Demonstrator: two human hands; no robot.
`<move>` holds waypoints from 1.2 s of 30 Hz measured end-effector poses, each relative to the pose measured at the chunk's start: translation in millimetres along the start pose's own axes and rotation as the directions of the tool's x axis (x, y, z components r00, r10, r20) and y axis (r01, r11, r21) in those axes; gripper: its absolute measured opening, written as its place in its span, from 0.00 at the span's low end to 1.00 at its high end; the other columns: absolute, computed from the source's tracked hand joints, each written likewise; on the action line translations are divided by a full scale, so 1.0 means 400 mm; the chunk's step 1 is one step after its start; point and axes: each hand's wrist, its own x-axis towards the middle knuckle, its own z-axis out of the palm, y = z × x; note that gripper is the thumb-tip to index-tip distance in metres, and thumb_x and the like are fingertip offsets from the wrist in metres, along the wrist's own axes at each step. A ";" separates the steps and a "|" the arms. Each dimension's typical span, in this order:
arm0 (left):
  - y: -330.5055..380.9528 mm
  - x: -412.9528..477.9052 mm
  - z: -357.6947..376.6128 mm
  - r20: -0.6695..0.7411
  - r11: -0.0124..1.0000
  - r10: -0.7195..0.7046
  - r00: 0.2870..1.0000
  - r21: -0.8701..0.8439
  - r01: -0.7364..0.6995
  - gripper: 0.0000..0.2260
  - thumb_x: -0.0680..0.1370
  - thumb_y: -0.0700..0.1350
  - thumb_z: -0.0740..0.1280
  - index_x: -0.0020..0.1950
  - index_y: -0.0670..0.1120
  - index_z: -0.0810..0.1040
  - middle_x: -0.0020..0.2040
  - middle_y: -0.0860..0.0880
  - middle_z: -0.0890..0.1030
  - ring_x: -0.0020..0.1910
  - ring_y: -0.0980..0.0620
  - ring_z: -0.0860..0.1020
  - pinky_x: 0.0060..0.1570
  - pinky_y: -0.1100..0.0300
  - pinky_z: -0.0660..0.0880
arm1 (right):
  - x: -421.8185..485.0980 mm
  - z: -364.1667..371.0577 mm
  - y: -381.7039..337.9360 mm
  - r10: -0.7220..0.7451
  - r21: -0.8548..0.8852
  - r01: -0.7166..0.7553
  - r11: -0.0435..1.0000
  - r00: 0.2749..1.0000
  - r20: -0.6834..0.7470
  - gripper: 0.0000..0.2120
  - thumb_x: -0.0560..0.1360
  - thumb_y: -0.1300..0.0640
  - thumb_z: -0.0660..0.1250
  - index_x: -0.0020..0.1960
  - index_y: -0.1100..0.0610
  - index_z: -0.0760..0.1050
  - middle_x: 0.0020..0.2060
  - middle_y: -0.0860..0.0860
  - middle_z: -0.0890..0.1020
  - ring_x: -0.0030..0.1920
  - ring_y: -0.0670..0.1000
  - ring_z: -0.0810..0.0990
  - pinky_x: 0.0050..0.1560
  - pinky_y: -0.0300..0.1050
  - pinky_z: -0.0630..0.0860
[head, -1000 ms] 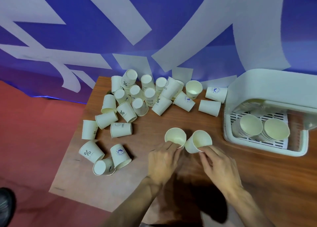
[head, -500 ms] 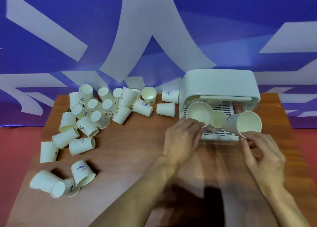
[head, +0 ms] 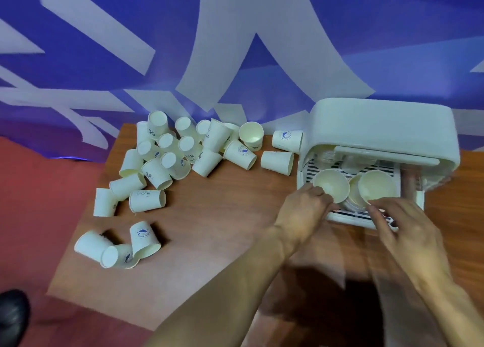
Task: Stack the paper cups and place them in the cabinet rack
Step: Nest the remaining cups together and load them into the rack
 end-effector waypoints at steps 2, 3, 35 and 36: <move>-0.011 0.012 0.014 0.010 1.000 -0.013 1.000 0.008 0.013 0.09 0.77 0.48 0.69 0.42 0.44 0.83 0.38 0.46 0.81 0.41 0.45 0.75 0.33 0.53 0.76 | 0.014 0.018 0.003 0.015 -0.057 -0.011 0.998 0.998 0.063 0.12 0.79 0.49 0.64 0.50 0.56 0.82 0.46 0.49 0.82 0.50 0.56 0.80 0.40 0.53 0.79; -0.016 0.017 0.020 0.009 1.000 -0.018 1.000 0.005 0.018 0.08 0.76 0.47 0.70 0.41 0.44 0.83 0.37 0.46 0.81 0.41 0.45 0.76 0.33 0.53 0.76 | 0.019 0.026 0.001 0.034 -0.085 -0.027 0.996 0.995 0.090 0.12 0.80 0.49 0.65 0.50 0.56 0.82 0.46 0.49 0.82 0.51 0.56 0.80 0.39 0.52 0.78; -0.519 -0.603 -0.424 -0.328 0.838 -0.502 0.800 0.046 0.544 0.09 0.77 0.47 0.60 0.52 0.51 0.79 0.45 0.55 0.80 0.40 0.51 0.78 0.33 0.55 0.73 | 0.055 0.393 -0.752 -0.428 0.107 0.426 0.899 0.797 0.426 0.11 0.77 0.56 0.67 0.58 0.48 0.79 0.55 0.40 0.80 0.53 0.43 0.80 0.35 0.44 0.80; -0.567 -0.644 -0.450 -0.347 0.798 -0.551 0.759 0.048 0.601 0.09 0.76 0.47 0.61 0.52 0.52 0.79 0.46 0.55 0.80 0.40 0.51 0.78 0.32 0.55 0.73 | 0.067 0.428 -0.808 -0.454 0.106 0.459 0.882 0.766 0.455 0.11 0.77 0.55 0.67 0.59 0.48 0.79 0.55 0.40 0.80 0.54 0.43 0.80 0.37 0.43 0.80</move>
